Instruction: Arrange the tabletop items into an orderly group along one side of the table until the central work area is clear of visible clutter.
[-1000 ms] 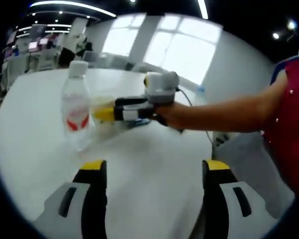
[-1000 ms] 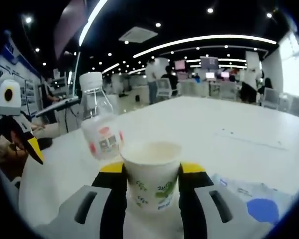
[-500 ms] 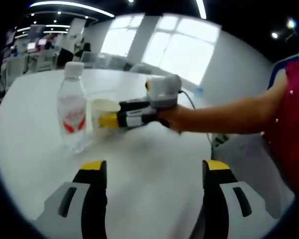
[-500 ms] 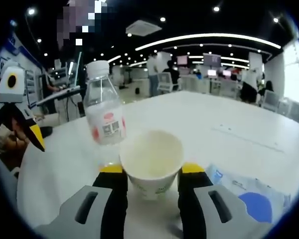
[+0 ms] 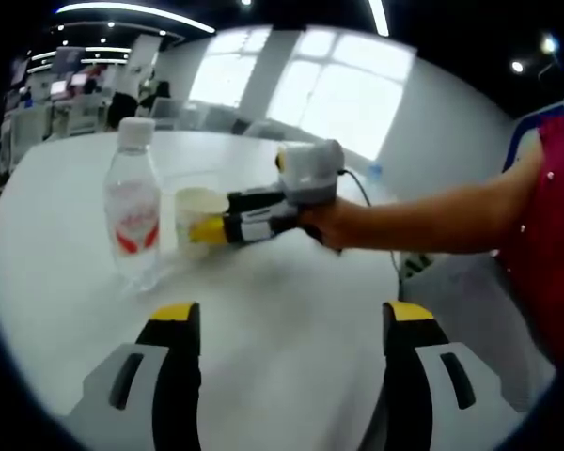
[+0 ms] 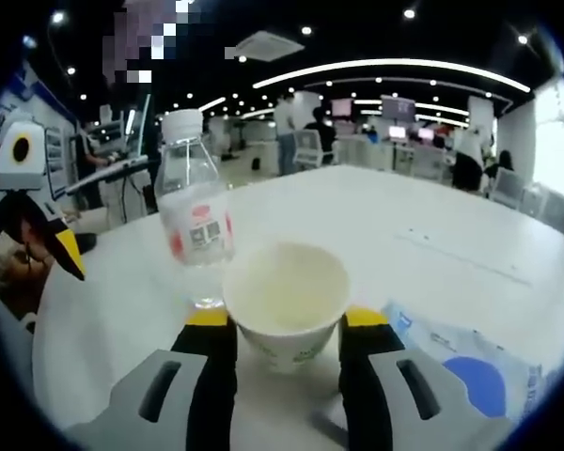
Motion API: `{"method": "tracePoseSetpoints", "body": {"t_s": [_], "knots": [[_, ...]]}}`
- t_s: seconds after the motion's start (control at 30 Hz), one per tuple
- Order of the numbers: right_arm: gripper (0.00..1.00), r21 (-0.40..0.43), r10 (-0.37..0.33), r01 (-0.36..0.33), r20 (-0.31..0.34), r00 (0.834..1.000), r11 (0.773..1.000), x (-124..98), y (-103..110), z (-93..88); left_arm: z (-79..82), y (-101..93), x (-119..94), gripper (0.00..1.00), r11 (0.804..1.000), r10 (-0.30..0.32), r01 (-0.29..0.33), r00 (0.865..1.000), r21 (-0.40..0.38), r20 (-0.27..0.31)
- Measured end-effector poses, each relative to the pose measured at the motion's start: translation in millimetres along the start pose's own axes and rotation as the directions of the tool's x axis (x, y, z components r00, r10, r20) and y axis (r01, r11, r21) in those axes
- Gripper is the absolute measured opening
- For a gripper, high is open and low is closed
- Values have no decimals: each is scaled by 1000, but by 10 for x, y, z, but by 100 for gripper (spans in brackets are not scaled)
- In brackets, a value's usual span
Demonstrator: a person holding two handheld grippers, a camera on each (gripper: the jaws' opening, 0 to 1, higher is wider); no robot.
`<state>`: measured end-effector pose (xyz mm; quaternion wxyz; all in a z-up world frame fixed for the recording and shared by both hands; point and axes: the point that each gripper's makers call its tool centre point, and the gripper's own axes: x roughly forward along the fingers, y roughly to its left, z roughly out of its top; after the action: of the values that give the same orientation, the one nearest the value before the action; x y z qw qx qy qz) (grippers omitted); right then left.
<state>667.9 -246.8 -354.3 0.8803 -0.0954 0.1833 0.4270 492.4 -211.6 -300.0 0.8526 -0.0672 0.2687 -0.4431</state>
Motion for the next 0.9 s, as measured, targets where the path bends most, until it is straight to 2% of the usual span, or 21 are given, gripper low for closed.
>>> {"method": "tracePoseSetpoints", "body": {"t_s": [0.17, 0.63, 0.8, 0.9], "knots": [[40, -4, 11, -11, -24, 1000, 1000, -2, 18, -72, -3, 0, -6, 77, 1000, 1, -1, 1000, -2, -1], [40, 5, 21, -21, -29, 999, 1000, 25, 36, -83, -12, 4, -29, 77, 1000, 6, -6, 1000, -7, 0], [42, 12, 22, -21, -28, 999, 1000, 18, 32, -80, -21, 1, -31, 78, 1000, 6, -6, 1000, -6, -4], [48, 30, 17, -16, -26, 1000, 999, 21, 38, -72, -14, -4, -37, 78, 1000, 7, -7, 1000, -8, -1]]}}
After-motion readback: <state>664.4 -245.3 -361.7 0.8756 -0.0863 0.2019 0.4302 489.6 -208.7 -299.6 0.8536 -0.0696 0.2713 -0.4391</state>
